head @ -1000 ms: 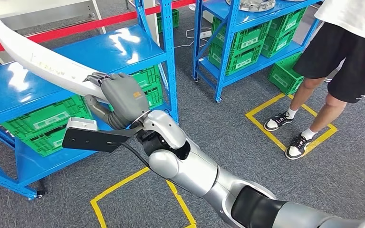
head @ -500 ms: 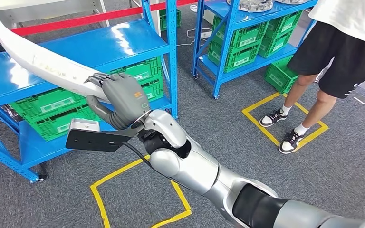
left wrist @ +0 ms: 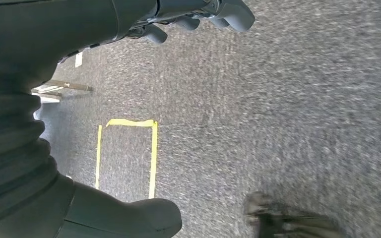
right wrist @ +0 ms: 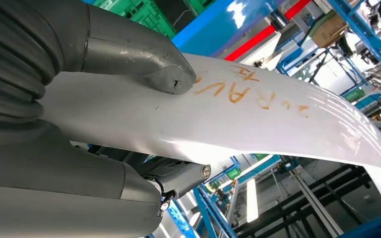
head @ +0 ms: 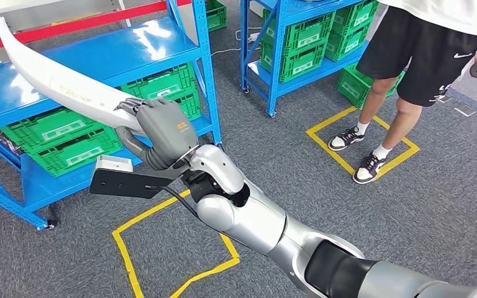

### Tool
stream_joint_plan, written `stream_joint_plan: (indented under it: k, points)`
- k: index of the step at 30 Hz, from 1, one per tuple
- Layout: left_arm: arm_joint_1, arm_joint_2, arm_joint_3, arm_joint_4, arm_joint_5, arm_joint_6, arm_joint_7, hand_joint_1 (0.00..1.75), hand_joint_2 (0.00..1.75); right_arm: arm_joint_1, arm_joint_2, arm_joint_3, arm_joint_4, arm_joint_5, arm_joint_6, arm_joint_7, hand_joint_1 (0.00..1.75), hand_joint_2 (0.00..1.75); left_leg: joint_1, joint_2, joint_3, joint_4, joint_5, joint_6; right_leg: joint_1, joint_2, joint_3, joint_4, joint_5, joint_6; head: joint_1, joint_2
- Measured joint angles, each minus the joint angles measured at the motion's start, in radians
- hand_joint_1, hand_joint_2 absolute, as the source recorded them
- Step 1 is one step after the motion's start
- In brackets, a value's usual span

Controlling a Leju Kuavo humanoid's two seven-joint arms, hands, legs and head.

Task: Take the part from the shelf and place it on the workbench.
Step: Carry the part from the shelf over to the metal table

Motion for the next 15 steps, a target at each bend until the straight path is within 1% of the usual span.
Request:
stream_joint_plan:
  k: [1,2,3,4,5,6,7,8,9,10,11,12,13,14,15]
  points:
    - [0.000,0.000,0.000,0.000,0.000,0.000,0.000,0.00,1.75,0.001,0.000,0.000,0.001,0.000,0.000,0.000,1.75,1.75,0.000,0.000,0.003,0.040,0.002,0.000,0.002,0.000,-0.017,0.002,0.012,0.000,0.000,0.000]
    - [0.000,0.001,0.000,0.000,0.000,0.000,0.000,0.00,1.75,0.001,0.000,0.000,0.002,0.000,0.000,0.000,1.75,1.75,-0.001,0.000,0.020,0.048,0.024,0.003,0.004,0.000,-0.034,0.004,0.024,0.001,0.000,0.000]
    - [-0.001,0.001,0.000,0.000,0.000,0.000,0.000,0.00,1.75,0.002,0.000,0.000,0.003,0.000,0.000,0.000,1.75,1.75,-0.002,-0.001,0.054,0.023,0.055,0.007,0.005,0.000,-0.050,0.006,0.036,0.002,0.000,0.000]
    - [-0.001,0.001,0.000,-0.001,0.000,0.000,0.000,0.00,1.75,0.002,0.000,0.000,0.003,0.000,0.000,0.000,1.75,1.75,-0.004,-0.001,0.104,-0.034,0.073,0.013,0.006,0.000,-0.063,0.008,0.047,0.004,0.000,0.000]
    - [-0.002,0.001,0.000,-0.001,0.000,0.000,-0.001,0.00,1.75,0.002,0.000,0.000,0.003,0.000,0.000,0.000,1.75,1.75,-0.008,-0.002,0.164,-0.113,0.070,0.019,0.007,0.000,-0.074,0.010,0.057,0.008,0.000,0.000]
    - [-0.004,0.002,0.000,-0.001,0.000,0.000,-0.001,0.00,1.75,0.001,0.001,0.000,0.003,0.000,0.000,0.000,1.75,1.75,-0.011,-0.003,0.215,-0.187,0.055,0.025,0.008,-0.001,-0.081,0.011,0.066,0.011,0.000,0.000]
    - [-0.005,0.002,0.000,-0.002,0.000,0.000,-0.001,0.00,1.75,0.001,0.001,0.000,0.003,0.000,0.000,-0.001,1.75,1.75,-0.016,-0.004,0.249,-0.243,0.037,0.030,0.008,-0.002,-0.085,0.010,0.076,0.016,0.001,0.000]
    - [-0.006,0.002,0.000,-0.002,0.000,0.000,-0.001,0.00,1.75,0.001,0.001,0.000,0.003,0.000,0.000,-0.001,1.75,1.75,-0.020,-0.004,0.263,-0.274,0.027,0.035,0.007,-0.004,-0.087,0.007,0.087,0.021,0.001,0.000]
    - [-0.006,0.002,0.000,-0.002,0.000,0.000,-0.001,0.00,1.75,0.001,0.000,0.000,0.003,0.000,0.000,-0.001,1.75,1.75,-0.020,-0.004,0.258,-0.283,0.031,0.041,0.007,-0.005,-0.089,0.003,0.098,0.028,0.001,0.000]
    - [-0.006,0.001,0.000,-0.002,0.000,0.000,-0.001,0.00,1.75,0.001,0.000,0.000,0.003,0.000,-0.001,0.000,1.75,1.75,-0.019,-0.002,0.251,-0.284,0.043,0.048,0.005,-0.003,-0.093,0.003,0.096,0.034,0.000,0.000]
    - [-0.005,0.000,0.000,-0.002,0.000,0.000,-0.001,0.00,1.75,0.001,-0.001,0.001,0.004,0.000,-0.001,0.000,1.75,1.75,-0.016,0.000,0.243,-0.287,0.055,0.056,0.004,-0.001,-0.100,0.017,0.076,0.041,-0.001,0.000]
    - [-0.005,0.000,0.000,-0.002,-0.001,0.000,-0.001,0.00,1.75,0.002,-0.001,0.001,0.004,0.000,-0.003,0.001,1.75,1.75,-0.013,0.003,0.232,-0.289,0.070,0.063,0.003,0.002,-0.111,0.049,0.035,0.048,-0.001,0.000]
    - [-0.006,-0.001,0.000,-0.002,-0.001,-0.002,-0.002,0.00,1.75,0.003,-0.002,0.001,0.004,0.002,-0.005,0.001,1.75,1.75,-0.012,0.005,0.219,-0.288,0.083,0.067,-0.001,0.004,-0.126,0.102,-0.022,0.053,-0.002,0.000]
    - [-0.007,0.000,0.000,-0.002,-0.002,-0.003,-0.003,0.00,1.75,0.005,-0.002,0.002,0.004,0.005,-0.008,0.001,1.75,1.75,-0.011,0.006,0.201,-0.286,0.096,0.070,-0.004,0.004,-0.140,0.168,-0.074,0.058,0.000,0.000]
    - [-0.008,0.000,0.000,-0.002,-0.002,-0.005,-0.005,0.00,1.75,0.009,-0.002,0.002,0.004,0.009,-0.011,0.003,1.75,1.75,-0.011,0.007,0.183,-0.283,0.109,0.070,-0.007,0.004,-0.151,0.233,-0.107,0.062,0.000,0.000]
